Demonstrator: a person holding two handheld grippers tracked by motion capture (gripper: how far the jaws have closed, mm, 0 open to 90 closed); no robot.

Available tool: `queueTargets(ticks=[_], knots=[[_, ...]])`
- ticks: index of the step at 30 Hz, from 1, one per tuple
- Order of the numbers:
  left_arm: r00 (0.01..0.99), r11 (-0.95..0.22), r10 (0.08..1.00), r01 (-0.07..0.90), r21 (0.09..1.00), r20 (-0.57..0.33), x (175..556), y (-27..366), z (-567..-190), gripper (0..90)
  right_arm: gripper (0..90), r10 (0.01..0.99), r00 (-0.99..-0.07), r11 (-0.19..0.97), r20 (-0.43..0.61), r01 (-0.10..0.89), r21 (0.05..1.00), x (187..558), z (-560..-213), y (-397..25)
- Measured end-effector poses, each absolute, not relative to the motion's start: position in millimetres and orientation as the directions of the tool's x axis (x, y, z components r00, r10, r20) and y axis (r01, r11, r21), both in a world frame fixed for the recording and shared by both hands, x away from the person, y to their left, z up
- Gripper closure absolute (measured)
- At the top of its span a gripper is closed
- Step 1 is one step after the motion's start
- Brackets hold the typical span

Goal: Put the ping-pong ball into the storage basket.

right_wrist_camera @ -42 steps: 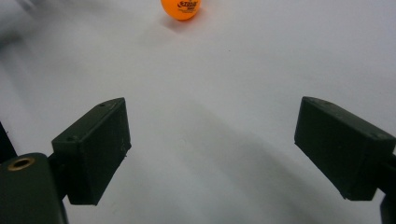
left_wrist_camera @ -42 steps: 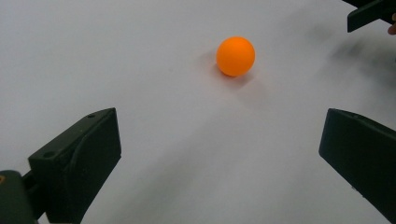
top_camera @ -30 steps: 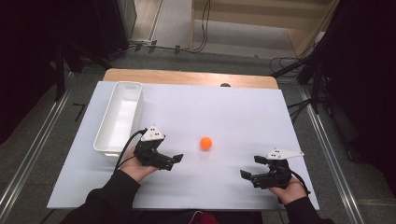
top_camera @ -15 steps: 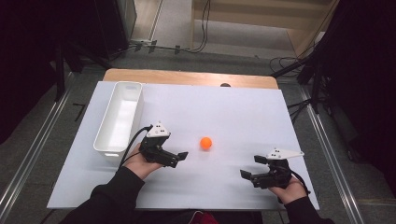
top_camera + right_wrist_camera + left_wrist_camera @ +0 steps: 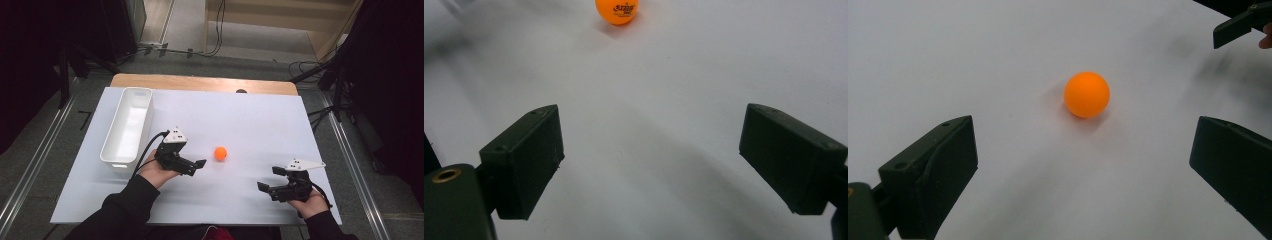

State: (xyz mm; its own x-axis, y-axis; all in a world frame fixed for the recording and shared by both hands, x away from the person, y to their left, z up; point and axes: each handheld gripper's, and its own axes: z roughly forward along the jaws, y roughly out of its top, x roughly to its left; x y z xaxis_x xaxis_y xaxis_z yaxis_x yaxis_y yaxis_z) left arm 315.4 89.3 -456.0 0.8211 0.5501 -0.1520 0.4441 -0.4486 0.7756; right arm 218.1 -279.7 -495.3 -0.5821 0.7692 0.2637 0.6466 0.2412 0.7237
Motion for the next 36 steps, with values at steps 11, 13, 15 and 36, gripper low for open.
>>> queueTargets(ticks=[11, 13, 15, 36], knots=[[0.834, -0.457, 0.531, 0.433, 0.777, -0.152, 321.3, 76.4, -456.9, 0.0, 9.3, 0.769, -0.580, 0.240, 0.268, 0.651, 0.720, 217.8, -495.3, -279.6], [0.837, -0.470, 0.528, 0.430, 0.771, -0.144, 323.4, 75.1, -456.8, 0.0, 9.3, 0.767, -0.582, 0.242, 0.269, 0.651, 0.719, 217.7, -495.3, -279.2], [0.837, -0.472, 0.526, 0.434, 0.767, -0.150, 325.8, 73.6, -456.3, 0.0, 9.3, 0.766, -0.585, 0.245, 0.266, 0.649, 0.720, 217.7, -495.3, -278.9], [0.849, -0.473, 0.500, 0.434, 0.767, -0.172, 346.3, 50.7, -457.8, 0.0, 9.3, 0.766, -0.585, 0.244, 0.267, 0.649, 0.720, 219.1, -496.0, -278.4]])
